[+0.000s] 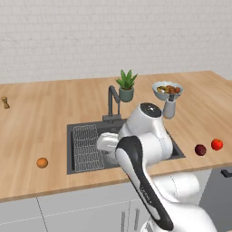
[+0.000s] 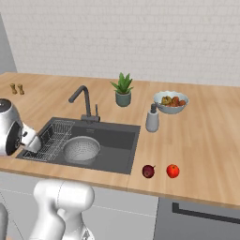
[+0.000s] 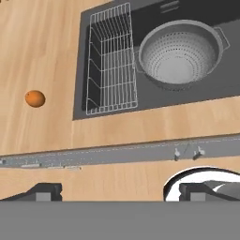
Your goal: Put the colander in the sink, put the tangerine, apple, pear in the colander, and turn on the sink faucet and pour water over the colander.
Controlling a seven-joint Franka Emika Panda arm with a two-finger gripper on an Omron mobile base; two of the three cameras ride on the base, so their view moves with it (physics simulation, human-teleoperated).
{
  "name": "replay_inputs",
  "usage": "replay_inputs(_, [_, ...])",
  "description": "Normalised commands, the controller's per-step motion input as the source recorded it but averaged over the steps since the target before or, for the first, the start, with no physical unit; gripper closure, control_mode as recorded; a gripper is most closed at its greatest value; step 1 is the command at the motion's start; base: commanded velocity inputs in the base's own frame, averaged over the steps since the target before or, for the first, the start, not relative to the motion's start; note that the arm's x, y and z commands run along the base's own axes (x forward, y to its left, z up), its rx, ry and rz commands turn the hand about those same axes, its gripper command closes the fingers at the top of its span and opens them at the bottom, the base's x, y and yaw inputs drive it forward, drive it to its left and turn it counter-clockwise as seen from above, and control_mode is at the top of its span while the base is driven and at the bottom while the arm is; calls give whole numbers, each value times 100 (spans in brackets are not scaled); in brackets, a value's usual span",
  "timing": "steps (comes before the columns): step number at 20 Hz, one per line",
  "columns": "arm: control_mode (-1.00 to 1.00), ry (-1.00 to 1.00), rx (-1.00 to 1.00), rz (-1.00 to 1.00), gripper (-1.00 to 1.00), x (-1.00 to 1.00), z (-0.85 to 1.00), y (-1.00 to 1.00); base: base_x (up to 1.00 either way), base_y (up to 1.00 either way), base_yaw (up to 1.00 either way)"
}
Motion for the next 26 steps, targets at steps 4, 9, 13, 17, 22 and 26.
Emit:
replay_inputs(4, [-100,0,-14,11,-100,33,6,100,0,0,0])
replay_inputs(9, [-100,0,-18,9,-100,37,-3,100,0,0,0])
replay_inputs(13, [-100,0,-15,8,-100,38,-18,94,0,0,0])
replay_inputs(17, [-100,0,-11,5,-100,42,-29,78,0,0,0])
replay_inputs(22, [-100,3,-5,1,-100,53,-38,56,0,0,0])
replay_inputs(26, [-100,8,-1,0,-100,64,-53,45,0,0,0])
